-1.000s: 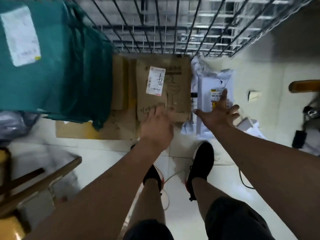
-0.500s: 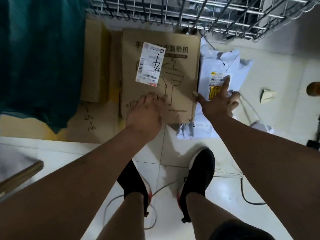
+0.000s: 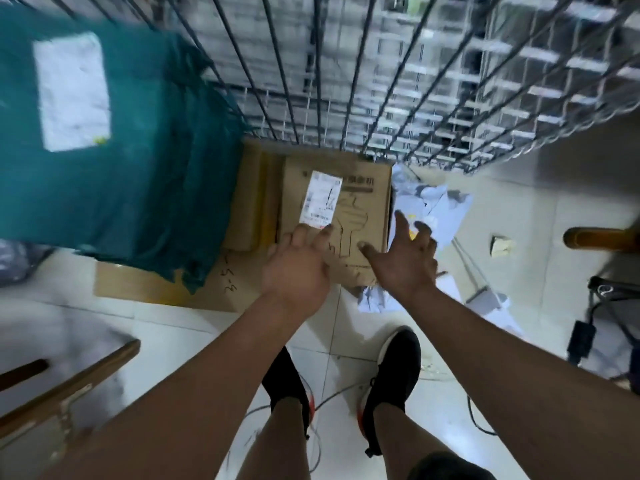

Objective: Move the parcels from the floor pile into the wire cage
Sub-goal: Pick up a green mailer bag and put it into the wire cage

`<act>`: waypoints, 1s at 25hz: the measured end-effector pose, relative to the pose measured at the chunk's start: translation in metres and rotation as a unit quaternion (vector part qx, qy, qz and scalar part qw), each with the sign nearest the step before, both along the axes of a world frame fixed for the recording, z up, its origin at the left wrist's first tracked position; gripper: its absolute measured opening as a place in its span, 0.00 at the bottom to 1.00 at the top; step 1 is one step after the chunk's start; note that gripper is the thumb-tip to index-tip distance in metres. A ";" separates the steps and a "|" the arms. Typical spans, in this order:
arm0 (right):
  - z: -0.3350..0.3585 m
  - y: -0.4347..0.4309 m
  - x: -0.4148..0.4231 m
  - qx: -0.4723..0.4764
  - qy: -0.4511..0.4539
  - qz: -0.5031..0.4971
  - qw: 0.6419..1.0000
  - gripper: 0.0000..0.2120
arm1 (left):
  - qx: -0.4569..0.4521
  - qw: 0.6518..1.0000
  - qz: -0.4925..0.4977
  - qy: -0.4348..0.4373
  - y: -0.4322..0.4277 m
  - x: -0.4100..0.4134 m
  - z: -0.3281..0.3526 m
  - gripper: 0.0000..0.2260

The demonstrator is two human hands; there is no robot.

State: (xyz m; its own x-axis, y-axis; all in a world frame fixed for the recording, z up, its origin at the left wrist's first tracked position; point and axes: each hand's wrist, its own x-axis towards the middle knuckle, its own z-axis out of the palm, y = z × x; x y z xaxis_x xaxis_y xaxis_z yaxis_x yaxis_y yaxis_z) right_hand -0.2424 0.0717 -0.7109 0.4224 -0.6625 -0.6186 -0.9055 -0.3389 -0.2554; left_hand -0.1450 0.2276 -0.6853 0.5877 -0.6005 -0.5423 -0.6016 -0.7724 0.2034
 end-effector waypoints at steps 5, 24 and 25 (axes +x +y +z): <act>0.159 0.016 0.048 0.133 -0.096 0.036 0.986 0.30 | -0.037 0.997 0.064 -0.023 0.010 0.037 0.156 0.23; 0.550 0.171 0.076 0.102 -0.148 0.207 0.962 0.34 | -0.083 0.978 0.144 -0.122 0.223 0.061 0.525 0.23; 0.554 0.176 0.077 0.098 -0.145 0.204 0.963 0.35 | -0.085 0.979 0.148 -0.113 0.232 0.061 0.526 0.23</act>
